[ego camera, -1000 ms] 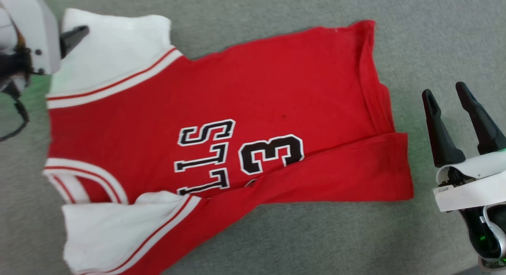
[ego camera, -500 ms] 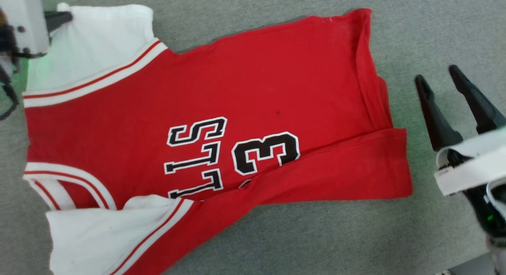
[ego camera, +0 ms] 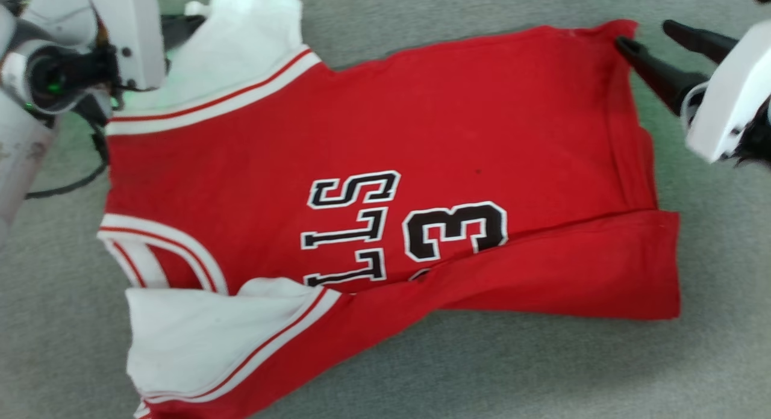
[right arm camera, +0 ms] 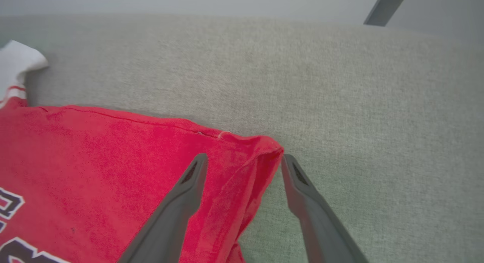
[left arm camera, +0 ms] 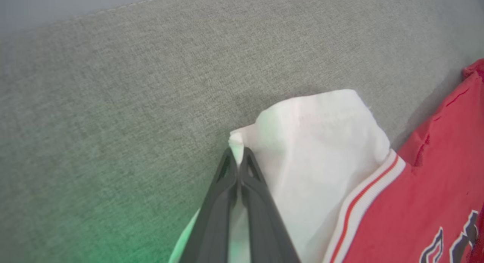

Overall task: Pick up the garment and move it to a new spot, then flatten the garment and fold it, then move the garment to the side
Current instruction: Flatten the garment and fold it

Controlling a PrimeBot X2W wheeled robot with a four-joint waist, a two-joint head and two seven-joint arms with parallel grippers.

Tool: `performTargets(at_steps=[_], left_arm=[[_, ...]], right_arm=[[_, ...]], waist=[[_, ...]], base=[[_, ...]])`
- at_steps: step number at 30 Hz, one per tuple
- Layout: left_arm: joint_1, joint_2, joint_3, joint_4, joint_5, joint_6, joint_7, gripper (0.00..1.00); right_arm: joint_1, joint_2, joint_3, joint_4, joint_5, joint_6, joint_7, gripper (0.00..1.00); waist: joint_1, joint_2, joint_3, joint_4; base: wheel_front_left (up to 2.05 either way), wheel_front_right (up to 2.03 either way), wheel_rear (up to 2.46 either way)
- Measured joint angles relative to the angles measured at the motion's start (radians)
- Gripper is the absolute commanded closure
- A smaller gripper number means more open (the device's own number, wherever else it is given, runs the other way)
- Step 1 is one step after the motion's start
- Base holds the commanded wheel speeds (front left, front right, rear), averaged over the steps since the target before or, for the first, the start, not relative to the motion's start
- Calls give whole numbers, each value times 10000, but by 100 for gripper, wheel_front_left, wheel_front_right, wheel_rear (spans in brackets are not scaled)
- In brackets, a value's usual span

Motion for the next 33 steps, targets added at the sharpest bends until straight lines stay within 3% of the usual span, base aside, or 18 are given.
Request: performTargets(at_steps=[8, 18, 19, 20, 21, 28, 33], left_arm=[[-112, -301, -357, -105, -286, -27, -334, 100], [-344, -627, -807, -117, -566, -27, -663, 100], [-346, -635, -844, -117, -617, -27, -685, 100], [-346, -646, -876, -117, -650, -27, -748, 100], [-344, -669, -903, -119, -700, -27, -779, 100], [-151, -777, -1058, -529, -1024, -25, -1580, 100], [284, -562, -968, -1572, -1419, -25, -2502, 100]], right_arm=[[-1535, -322, 104, 1948, 75, -2, 2307, 0], [-2110, -418, 821, 2978, -82, -10, 3348, 0], [-2118, -437, 867, 2984, -23, -10, 3352, 44], [-2124, -451, 897, 2997, 67, -10, 3344, 67], [-2127, -477, 989, 2997, 86, -10, 3331, 100], [-1995, -623, 1043, 3229, 242, -8, 2161, 100], [-1402, -1104, 1099, 3020, 546, -8, 1498, 100]], waist=[[1, 0, 54, 597], [0, 0, 159, 1042], [0, 0, 145, 1062], [0, -1, 129, 1076], [1, 0, 108, 1090], [0, 0, -244, 1282], [0, 0, -772, 1537]], base=[[0, 0, 0], [0, 0, 0], [0, 0, 0], [0, 0, 0], [0, 0, 0], [0, 0, 0], [0, 0, 0]])
